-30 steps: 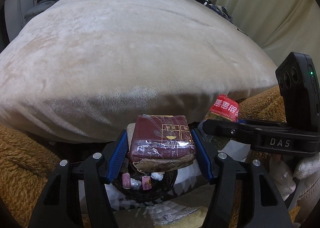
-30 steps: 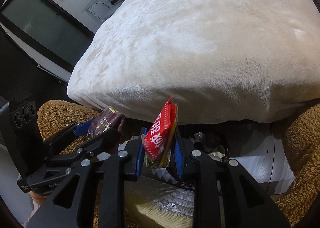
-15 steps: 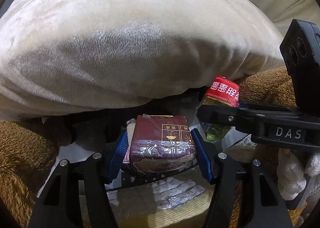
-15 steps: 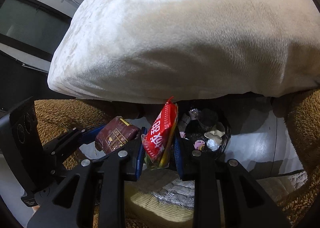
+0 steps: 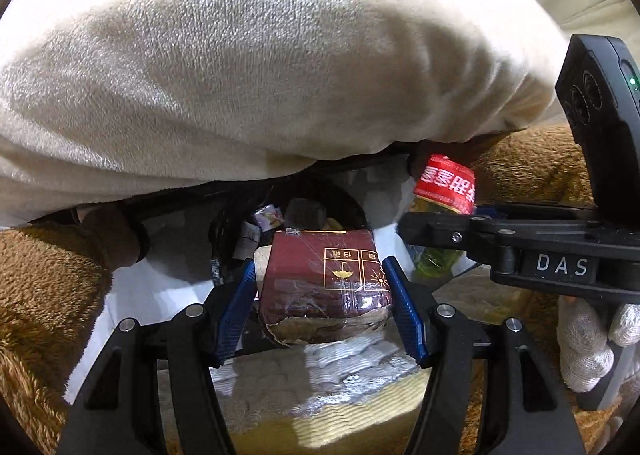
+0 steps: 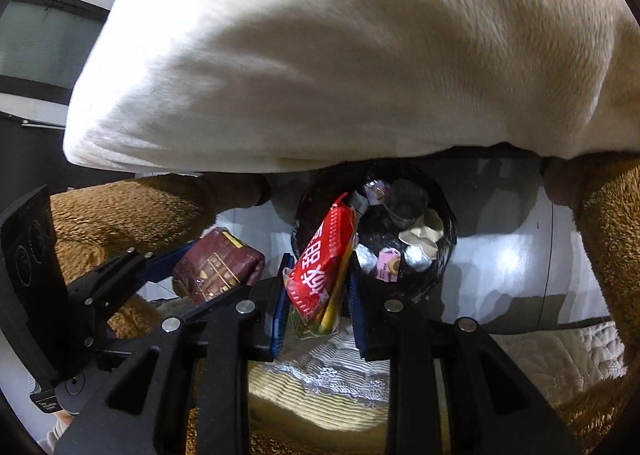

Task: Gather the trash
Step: 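Open both tools over the bin, dropping the chip bag and dark red pack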

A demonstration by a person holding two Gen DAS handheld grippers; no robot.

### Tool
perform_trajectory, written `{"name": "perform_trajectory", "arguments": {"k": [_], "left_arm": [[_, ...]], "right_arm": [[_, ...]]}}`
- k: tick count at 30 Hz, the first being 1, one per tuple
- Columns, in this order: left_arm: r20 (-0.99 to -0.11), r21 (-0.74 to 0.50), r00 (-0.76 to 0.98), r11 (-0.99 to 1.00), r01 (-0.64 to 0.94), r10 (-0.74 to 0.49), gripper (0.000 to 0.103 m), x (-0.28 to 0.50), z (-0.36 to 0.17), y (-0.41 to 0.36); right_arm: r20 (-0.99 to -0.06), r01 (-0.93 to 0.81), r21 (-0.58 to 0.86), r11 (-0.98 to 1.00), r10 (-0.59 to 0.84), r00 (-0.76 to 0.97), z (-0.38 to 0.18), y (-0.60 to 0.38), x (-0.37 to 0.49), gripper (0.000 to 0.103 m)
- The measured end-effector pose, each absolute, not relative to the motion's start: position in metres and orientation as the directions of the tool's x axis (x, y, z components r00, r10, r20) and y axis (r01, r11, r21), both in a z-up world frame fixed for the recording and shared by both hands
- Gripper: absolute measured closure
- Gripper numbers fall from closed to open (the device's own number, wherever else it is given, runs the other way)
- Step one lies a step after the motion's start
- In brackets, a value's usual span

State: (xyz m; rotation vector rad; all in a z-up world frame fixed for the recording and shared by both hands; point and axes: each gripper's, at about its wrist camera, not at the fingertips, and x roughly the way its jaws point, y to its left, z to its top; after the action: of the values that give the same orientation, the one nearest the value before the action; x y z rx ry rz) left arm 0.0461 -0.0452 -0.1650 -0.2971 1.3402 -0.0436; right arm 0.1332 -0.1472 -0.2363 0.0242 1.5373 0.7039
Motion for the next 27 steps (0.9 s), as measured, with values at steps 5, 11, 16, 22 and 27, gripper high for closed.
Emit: {"name": "perform_trajectory", "arguments": {"k": [5, 11, 16, 22, 27], "left_arm": [[-0.961, -0.236, 0.180, 0.962, -0.138, -0.210, 0.040, 0.052, -0.175, -0.045], [-0.969, -0.212, 0.159, 0.966, -0.146, -0.189, 0.023, 0.055, -0.182, -0.043], [-0.970, -0.205, 0.161, 0.968, -0.143, -0.181, 0.023, 0.058, -0.182, -0.045], [-0.964, -0.204, 0.204, 0.967, -0.153, -0.171, 0.022, 0.058, -0.170, -0.045], [-0.954, -0.192, 0.259, 0.970, -0.150, -0.149, 0.022, 0.054, -0.156, -0.040]], "right_arm": [[-0.905, -0.373, 0.425, 0.825, 0.397, -0.153, -0.247, -0.147, 0.138, 0.065], [-0.914, -0.321, 0.407, 0.855, 0.376, -0.156, -0.255, -0.153, 0.144, 0.047], [-0.914, -0.328, 0.405, 0.853, 0.373, -0.161, -0.256, -0.153, 0.145, 0.046], [-0.907, -0.333, 0.420, 0.844, 0.396, -0.143, -0.248, -0.157, 0.145, 0.046], [-0.894, -0.347, 0.443, 0.827, 0.436, -0.104, -0.233, -0.162, 0.144, 0.046]]}}
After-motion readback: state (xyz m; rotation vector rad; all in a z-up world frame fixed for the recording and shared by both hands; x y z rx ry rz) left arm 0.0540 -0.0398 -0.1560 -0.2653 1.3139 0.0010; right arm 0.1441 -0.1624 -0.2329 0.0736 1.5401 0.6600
